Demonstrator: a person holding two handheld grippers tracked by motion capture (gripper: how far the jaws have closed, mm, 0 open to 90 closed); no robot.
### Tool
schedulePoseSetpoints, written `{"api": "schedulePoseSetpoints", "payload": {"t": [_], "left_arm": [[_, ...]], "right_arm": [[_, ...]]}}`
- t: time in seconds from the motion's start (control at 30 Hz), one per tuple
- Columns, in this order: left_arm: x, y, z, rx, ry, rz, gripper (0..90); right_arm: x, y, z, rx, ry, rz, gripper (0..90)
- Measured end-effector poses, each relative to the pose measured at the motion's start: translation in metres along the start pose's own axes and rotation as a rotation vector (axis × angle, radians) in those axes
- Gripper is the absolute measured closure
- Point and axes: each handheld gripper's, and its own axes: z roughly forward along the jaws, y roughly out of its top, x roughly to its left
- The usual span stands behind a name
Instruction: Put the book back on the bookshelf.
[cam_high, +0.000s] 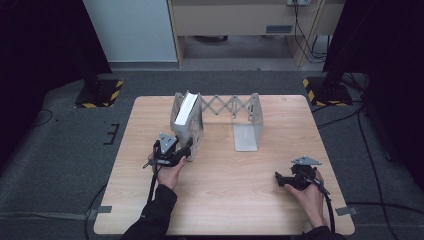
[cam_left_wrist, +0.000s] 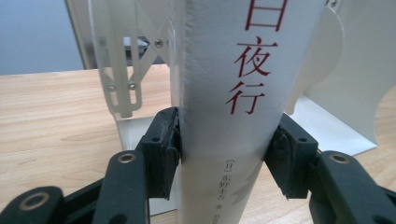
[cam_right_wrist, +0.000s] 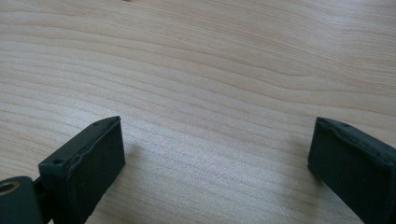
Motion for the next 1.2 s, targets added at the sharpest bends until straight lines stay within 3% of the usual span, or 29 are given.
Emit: {"api": "schedulePoseSetpoints", "payload": {"t": [0.27, 0.63, 0.73, 1.07, 1.2], "left_arm": [[0.001, -0.003, -0.008, -0.005, -0.081, -0.014, 46.3], [-0.008, 0.002, 0.002, 0.015, -0.083, -0.022, 42.8], [-0.014, 0.006, 0.008, 0.034, -0.081, 0.006, 41.6], [-0.009, 0.008, 0.015, 0.020, -0.073, 0.014, 41.6], [-0.006, 0.014, 0.018, 0.044, -0.060, 0.038, 42.1]], "right_arm": [[0.000, 0.000, 0.000, -0.001, 0.001, -0.001, 4.2], [0.000, 0.000, 0.000, 0.000, 0.002, -0.003, 4.2], [0.000, 0.000, 0.000, 0.000, 0.002, -0.003, 4.2], [0.000, 0.000, 0.000, 0.000, 0.002, -0.003, 4.2], [0.000, 0.000, 0.000, 0.000, 0.002, -0.003, 4.2]]}}
